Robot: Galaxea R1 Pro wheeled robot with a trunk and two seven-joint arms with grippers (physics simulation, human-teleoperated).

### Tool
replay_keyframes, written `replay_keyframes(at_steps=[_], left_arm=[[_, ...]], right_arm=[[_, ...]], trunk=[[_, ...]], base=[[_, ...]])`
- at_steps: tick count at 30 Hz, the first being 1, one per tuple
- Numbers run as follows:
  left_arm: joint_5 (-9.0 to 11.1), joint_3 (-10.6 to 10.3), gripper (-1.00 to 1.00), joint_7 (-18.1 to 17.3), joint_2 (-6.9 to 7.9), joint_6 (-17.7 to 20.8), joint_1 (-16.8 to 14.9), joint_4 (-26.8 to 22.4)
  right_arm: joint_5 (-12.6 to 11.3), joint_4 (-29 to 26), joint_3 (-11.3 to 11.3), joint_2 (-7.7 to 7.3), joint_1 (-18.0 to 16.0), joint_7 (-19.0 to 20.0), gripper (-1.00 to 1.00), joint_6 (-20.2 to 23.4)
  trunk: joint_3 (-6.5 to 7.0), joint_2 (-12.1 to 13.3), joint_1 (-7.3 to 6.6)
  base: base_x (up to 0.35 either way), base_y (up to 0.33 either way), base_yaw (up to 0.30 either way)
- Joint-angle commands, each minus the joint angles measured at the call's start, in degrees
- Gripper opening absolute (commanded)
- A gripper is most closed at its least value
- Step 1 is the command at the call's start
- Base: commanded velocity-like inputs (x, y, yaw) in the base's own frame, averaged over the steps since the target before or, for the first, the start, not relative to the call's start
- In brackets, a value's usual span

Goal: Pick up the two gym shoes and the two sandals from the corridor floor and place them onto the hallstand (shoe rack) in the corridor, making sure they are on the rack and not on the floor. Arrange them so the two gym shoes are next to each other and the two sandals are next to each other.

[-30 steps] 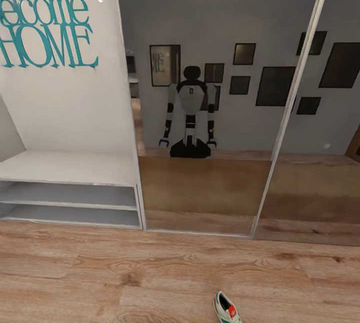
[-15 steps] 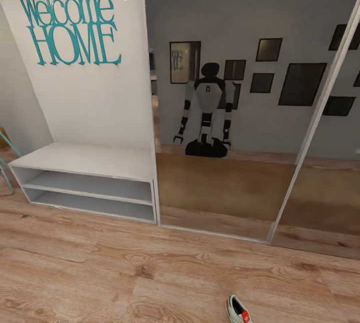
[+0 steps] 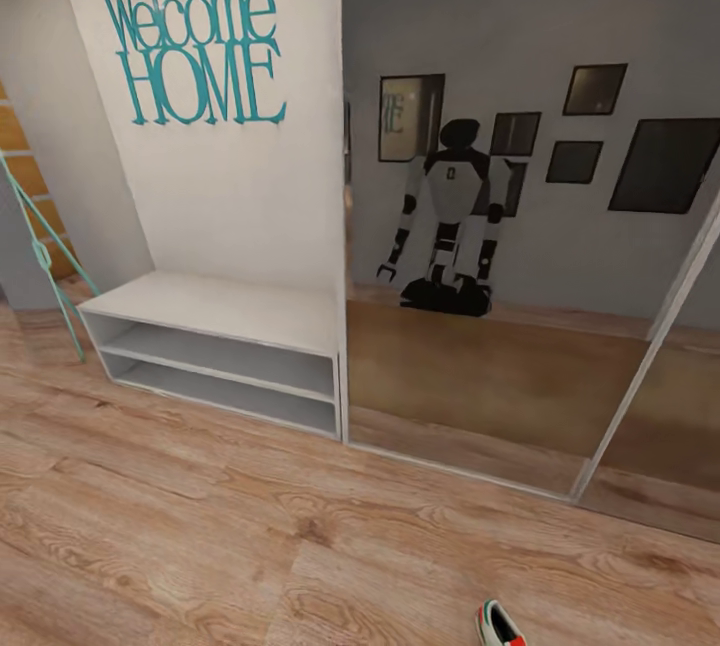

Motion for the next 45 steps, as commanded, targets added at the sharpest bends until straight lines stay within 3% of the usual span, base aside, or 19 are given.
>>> replay_keyframes(at_steps=[1, 45], left_arm=[[0.0, 0.1, 1.00, 0.0, -0.01, -0.2, -0.1, 0.1], [-0.4, 0.1, 1.00, -0.1, 0.06, -0.2, -0.1, 0.2]], right_arm=[[0.0, 0.0, 0.0, 0.00, 0.0, 0.0, 1.00, -0.2], [0.0, -0.2, 0.0, 0.00, 0.0, 0.0, 1.00, -0.2]], trunk=[[-0.11, 0.0, 0.00], [-2.64, 0.0, 0.00]], base=[[0.000, 0.000, 0.233], [0.017, 0.009, 0.229]])
